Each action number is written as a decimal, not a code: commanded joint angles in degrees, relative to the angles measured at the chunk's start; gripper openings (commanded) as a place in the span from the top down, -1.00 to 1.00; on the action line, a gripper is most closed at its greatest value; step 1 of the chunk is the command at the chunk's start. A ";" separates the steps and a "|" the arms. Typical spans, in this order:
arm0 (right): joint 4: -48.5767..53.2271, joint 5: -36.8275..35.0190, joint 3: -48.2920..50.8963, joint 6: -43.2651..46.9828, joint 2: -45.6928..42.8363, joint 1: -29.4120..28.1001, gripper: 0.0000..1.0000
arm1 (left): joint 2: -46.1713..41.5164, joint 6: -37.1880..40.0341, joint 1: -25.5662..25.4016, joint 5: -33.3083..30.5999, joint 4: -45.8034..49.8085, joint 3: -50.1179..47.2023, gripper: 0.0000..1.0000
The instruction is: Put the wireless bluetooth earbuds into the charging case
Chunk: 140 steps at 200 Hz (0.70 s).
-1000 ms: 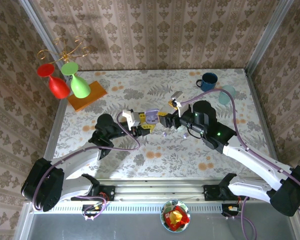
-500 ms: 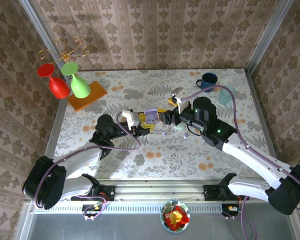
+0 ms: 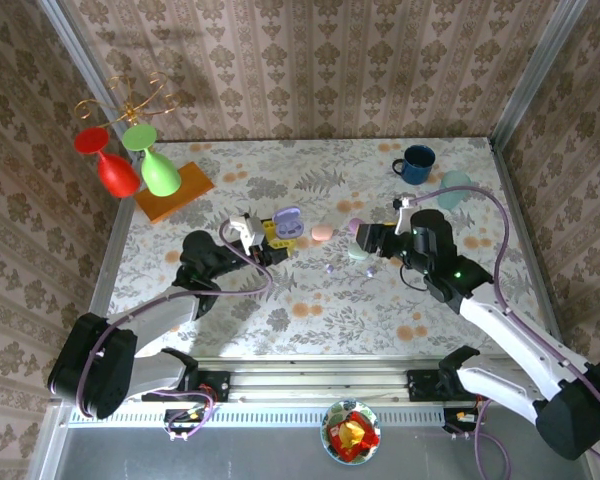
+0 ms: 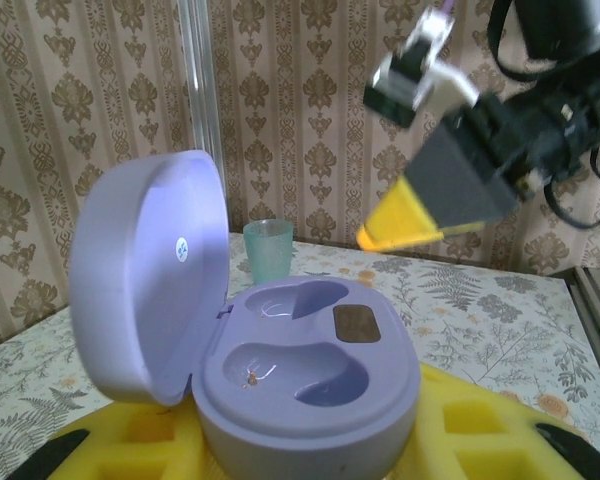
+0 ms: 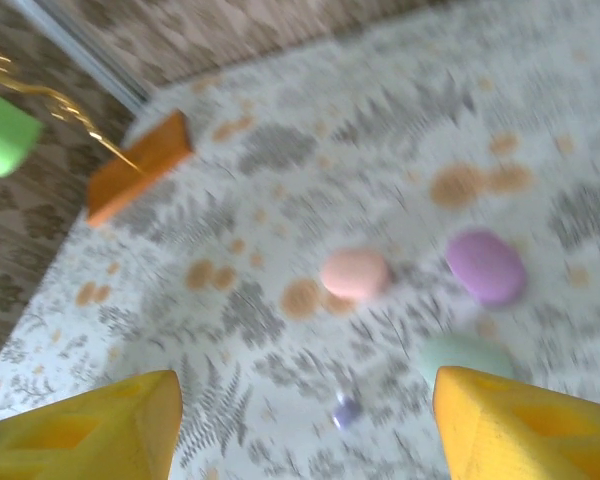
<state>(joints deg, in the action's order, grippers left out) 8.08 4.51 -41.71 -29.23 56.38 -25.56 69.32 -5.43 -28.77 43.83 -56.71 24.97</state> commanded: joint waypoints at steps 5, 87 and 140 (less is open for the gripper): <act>7.94 2.02 0.48 -5.45 3.66 1.67 -0.32 | 0.11 -1.87 0.65 1.64 -3.43 -0.63 0.28; 11.28 3.46 -2.14 -7.43 22.47 2.07 -0.02 | 1.26 -2.29 0.92 2.33 -3.89 -0.36 0.28; 10.46 2.30 -4.79 -5.02 29.85 2.12 0.06 | 1.87 -3.63 1.22 2.31 -6.04 -0.36 0.29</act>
<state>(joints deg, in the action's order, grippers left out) 18.39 7.35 -44.05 -35.40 84.36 -23.51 70.89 -7.29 -28.01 45.01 -58.98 24.88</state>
